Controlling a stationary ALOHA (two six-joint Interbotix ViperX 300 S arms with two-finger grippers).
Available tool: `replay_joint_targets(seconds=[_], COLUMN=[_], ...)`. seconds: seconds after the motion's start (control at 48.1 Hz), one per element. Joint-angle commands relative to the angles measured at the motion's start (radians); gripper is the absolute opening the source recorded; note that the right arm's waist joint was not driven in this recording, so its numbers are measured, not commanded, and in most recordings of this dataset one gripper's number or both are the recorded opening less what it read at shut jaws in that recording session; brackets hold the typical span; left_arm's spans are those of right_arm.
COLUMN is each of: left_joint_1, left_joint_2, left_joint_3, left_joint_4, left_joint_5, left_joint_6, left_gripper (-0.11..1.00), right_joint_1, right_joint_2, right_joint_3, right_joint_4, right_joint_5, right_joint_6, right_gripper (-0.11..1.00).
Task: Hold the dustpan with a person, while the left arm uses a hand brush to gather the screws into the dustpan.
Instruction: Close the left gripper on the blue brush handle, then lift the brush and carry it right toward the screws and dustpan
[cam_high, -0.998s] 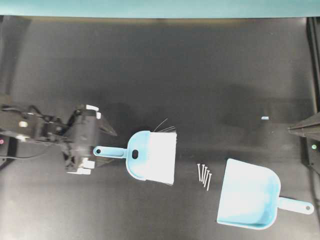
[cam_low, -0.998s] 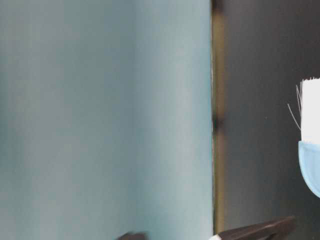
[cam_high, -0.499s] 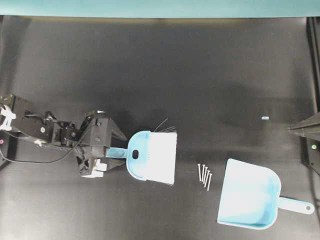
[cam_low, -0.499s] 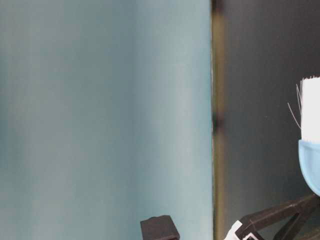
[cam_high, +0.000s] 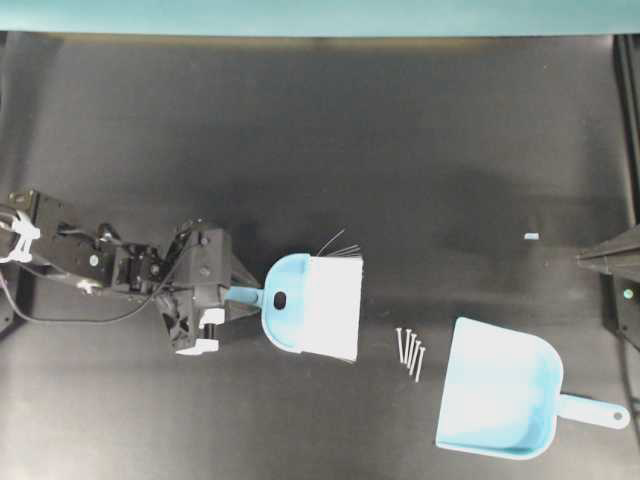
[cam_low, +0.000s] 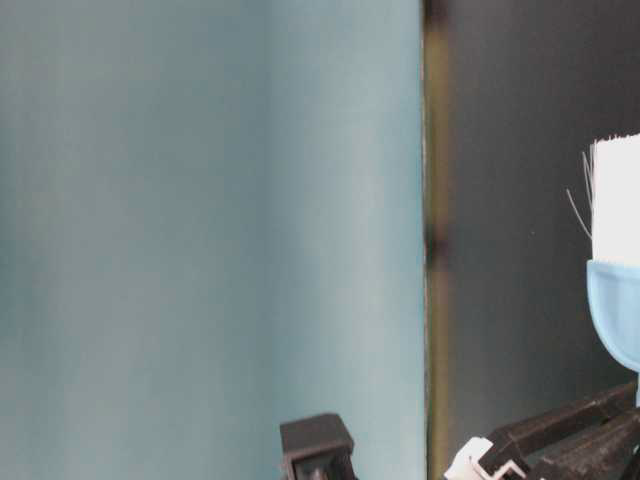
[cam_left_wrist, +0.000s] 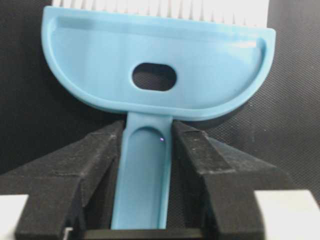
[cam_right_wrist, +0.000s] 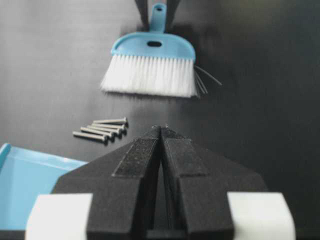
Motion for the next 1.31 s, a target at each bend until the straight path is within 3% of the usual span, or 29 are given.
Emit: replay_joint_targets(seconds=[0.0,0.229,0.478,0.81,0.977,1.288], left_joint_1=[-0.021,-0.048,-0.054,-0.049,-0.026,0.002], left_joint_2=[-0.012,-0.133,-0.247,-0.146,-0.081,0.034], left_joint_3=[-0.031,-0.169,-0.344,-0.601,-0.723,-0.853], left_joint_4=[0.003,0.003,0.005,0.005,0.009,0.009], left_joint_5=[0.103,0.462,0.828,1.328,1.457,1.476], left_joint_6=[0.005,0.023,0.094,0.183,0.244,0.25], left_gripper=[0.32,0.32,0.31,0.31,0.31,0.31], right_joint_1=[0.0,0.002,0.0,0.0,0.0,0.0], right_joint_2=[0.005,0.003,0.002,0.003,0.003,0.002], right_joint_3=[-0.005,-0.005,-0.005,-0.005,-0.005,-0.006], right_joint_4=[-0.002,0.0,0.0,-0.002,0.0,-0.002], right_joint_5=[-0.005,-0.005,-0.005,-0.003,-0.003,-0.003], right_joint_6=[0.006,0.006,0.006,0.006,0.006,0.006], right_gripper=[0.0,0.0,0.0,0.0,0.0,0.0])
